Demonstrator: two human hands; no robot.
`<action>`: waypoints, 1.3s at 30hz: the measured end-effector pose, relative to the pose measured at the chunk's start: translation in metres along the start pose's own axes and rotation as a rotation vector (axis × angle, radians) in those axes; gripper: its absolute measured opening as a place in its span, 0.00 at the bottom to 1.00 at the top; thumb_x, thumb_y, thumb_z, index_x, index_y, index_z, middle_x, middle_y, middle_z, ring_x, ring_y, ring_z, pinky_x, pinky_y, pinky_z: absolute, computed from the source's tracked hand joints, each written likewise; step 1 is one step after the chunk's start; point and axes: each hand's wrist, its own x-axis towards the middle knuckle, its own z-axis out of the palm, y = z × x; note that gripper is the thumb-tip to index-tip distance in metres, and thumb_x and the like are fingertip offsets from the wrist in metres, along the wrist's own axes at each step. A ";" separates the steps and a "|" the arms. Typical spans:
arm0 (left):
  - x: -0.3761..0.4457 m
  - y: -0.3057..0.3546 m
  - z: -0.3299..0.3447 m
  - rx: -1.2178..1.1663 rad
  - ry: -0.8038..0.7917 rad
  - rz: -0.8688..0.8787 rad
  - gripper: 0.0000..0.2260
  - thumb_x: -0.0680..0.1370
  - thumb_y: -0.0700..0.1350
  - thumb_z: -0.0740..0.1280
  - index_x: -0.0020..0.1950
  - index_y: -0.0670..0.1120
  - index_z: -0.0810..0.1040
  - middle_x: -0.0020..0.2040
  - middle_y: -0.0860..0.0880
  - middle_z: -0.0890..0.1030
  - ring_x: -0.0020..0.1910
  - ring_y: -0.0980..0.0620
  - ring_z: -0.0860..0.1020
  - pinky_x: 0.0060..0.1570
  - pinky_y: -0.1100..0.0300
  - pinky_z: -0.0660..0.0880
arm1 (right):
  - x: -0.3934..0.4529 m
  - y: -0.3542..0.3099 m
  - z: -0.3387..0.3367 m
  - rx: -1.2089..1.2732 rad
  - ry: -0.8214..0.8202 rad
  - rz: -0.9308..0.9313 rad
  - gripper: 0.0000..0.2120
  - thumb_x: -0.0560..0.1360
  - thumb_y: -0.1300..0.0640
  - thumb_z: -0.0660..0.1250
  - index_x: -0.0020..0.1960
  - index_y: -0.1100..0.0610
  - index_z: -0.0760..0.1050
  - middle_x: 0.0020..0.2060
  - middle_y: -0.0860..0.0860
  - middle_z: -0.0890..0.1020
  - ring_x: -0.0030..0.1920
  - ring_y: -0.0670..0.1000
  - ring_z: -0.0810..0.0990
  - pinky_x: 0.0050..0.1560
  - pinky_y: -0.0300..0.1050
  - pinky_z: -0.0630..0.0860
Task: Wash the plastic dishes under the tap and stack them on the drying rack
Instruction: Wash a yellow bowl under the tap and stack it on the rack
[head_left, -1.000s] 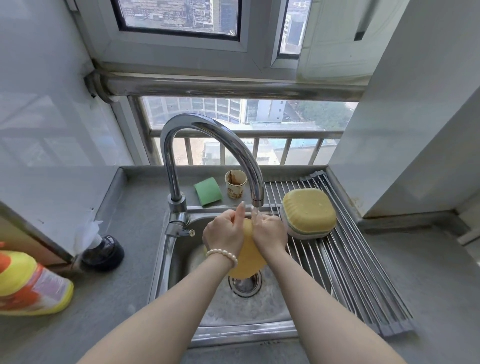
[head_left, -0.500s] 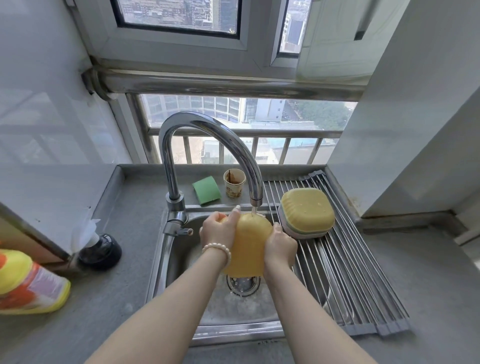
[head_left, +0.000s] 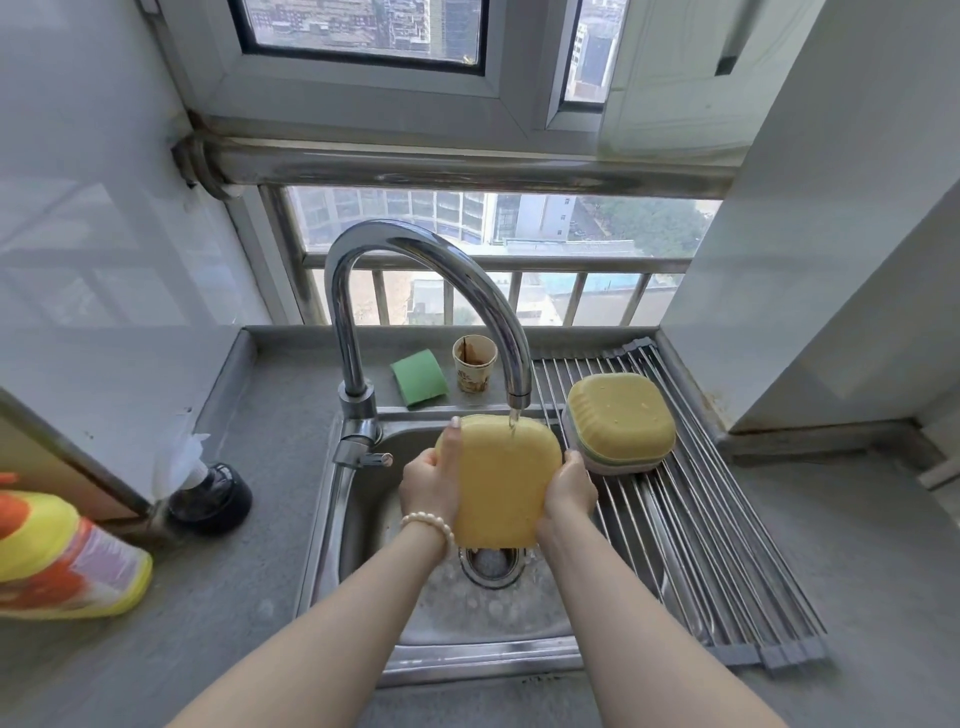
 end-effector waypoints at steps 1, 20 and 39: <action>-0.003 0.001 0.000 0.034 0.001 0.038 0.27 0.68 0.71 0.58 0.28 0.46 0.66 0.26 0.50 0.70 0.28 0.50 0.68 0.32 0.58 0.64 | 0.001 0.000 0.001 -0.109 0.024 -0.088 0.18 0.79 0.45 0.56 0.48 0.60 0.75 0.40 0.53 0.78 0.44 0.58 0.77 0.50 0.51 0.76; 0.020 0.012 0.003 -0.155 0.068 -0.080 0.21 0.82 0.53 0.55 0.39 0.41 0.76 0.48 0.40 0.81 0.51 0.40 0.79 0.56 0.50 0.74 | -0.026 0.019 0.027 -1.309 -0.245 -1.276 0.34 0.74 0.41 0.33 0.78 0.49 0.48 0.78 0.49 0.48 0.77 0.55 0.42 0.74 0.59 0.36; 0.026 0.025 0.003 0.052 -0.073 -0.211 0.22 0.82 0.54 0.55 0.59 0.36 0.76 0.58 0.40 0.79 0.54 0.42 0.76 0.61 0.52 0.70 | 0.009 -0.029 0.003 -1.140 -0.278 -0.694 0.36 0.71 0.28 0.55 0.66 0.54 0.66 0.61 0.55 0.73 0.58 0.57 0.75 0.55 0.51 0.73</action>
